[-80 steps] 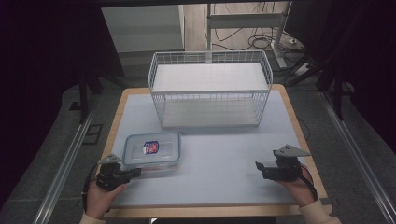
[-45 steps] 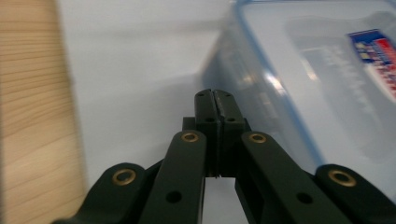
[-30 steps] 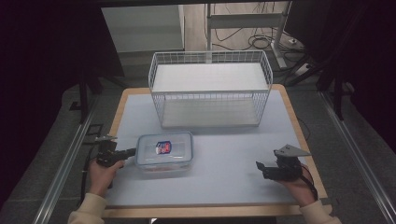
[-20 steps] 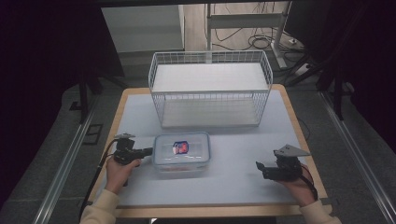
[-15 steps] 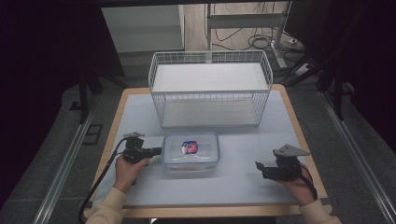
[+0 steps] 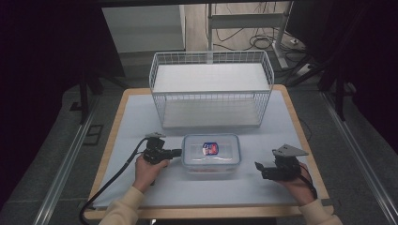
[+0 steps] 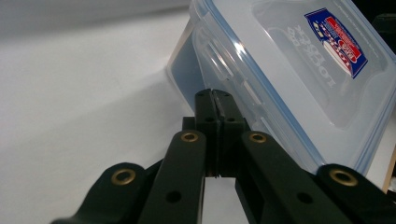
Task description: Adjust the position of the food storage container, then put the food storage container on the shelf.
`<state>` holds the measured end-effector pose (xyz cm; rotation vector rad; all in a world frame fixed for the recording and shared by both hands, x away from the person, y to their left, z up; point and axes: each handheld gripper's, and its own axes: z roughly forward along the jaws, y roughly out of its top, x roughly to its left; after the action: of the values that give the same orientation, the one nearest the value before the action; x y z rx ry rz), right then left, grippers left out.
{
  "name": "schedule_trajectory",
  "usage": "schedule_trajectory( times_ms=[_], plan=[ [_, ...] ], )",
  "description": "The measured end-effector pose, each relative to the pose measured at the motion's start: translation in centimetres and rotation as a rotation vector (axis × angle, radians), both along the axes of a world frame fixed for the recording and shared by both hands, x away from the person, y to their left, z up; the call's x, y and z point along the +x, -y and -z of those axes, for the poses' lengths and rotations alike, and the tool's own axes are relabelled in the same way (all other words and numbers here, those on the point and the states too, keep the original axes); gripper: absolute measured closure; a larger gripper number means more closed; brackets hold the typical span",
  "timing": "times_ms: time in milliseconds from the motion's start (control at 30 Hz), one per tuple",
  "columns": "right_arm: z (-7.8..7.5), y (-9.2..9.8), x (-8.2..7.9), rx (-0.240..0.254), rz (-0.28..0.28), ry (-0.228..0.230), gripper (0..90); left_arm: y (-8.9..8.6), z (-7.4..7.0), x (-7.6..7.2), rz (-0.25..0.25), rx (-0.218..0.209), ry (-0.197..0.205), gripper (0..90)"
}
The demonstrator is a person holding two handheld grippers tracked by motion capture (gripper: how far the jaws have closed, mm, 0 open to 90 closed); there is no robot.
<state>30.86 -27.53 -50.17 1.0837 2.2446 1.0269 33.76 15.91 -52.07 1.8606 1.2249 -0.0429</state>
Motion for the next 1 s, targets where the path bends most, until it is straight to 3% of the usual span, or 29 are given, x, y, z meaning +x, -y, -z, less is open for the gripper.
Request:
schedule_trajectory(
  times_ms=[133, 233, 333, 500, 600, 733, 800, 1000],
  plan=[
    [0.0, -0.1, 0.0, -0.005, -0.004, 0.004, 15.2, -0.1, -0.1, -0.1, 0.003, 0.006, 0.015, 90.0],
    [-0.1, 0.0, -0.1, 0.004, -0.003, 0.009, 15.3, -0.8, -1.0, -0.9, -0.011, 0.048, 0.071, 90.0],
    [-0.2, 0.1, -0.1, 0.013, -0.003, 0.015, 15.2, -1.8, -1.9, -1.9, -0.018, 0.036, 0.106, 90.0],
    [-0.1, 0.0, -0.1, 0.008, -0.003, 0.015, 15.2, -3.4, -2.9, -3.1, -0.061, -0.004, 0.123, 89.7],
    [-0.1, 0.0, -0.1, 0.004, -0.006, 0.017, 15.2, -3.7, -2.9, -3.7, -0.060, 0.007, 0.121, 89.6],
    [-0.1, 0.1, -0.2, 0.006, 0.000, 0.015, 15.2, -3.9, -2.9, -4.2, -0.059, -0.010, 0.121, 88.2],
    [-0.1, 0.3, -0.2, 0.009, 0.003, 0.017, 15.2, -3.9, -3.0, -4.2, -0.069, -0.015, 0.128, 82.8],
    [-0.1, 0.6, 0.0, 0.023, 0.017, 0.010, 15.0, -4.2, -3.2, -4.3, -0.112, -0.035, 0.121, 49.8]
  ],
)
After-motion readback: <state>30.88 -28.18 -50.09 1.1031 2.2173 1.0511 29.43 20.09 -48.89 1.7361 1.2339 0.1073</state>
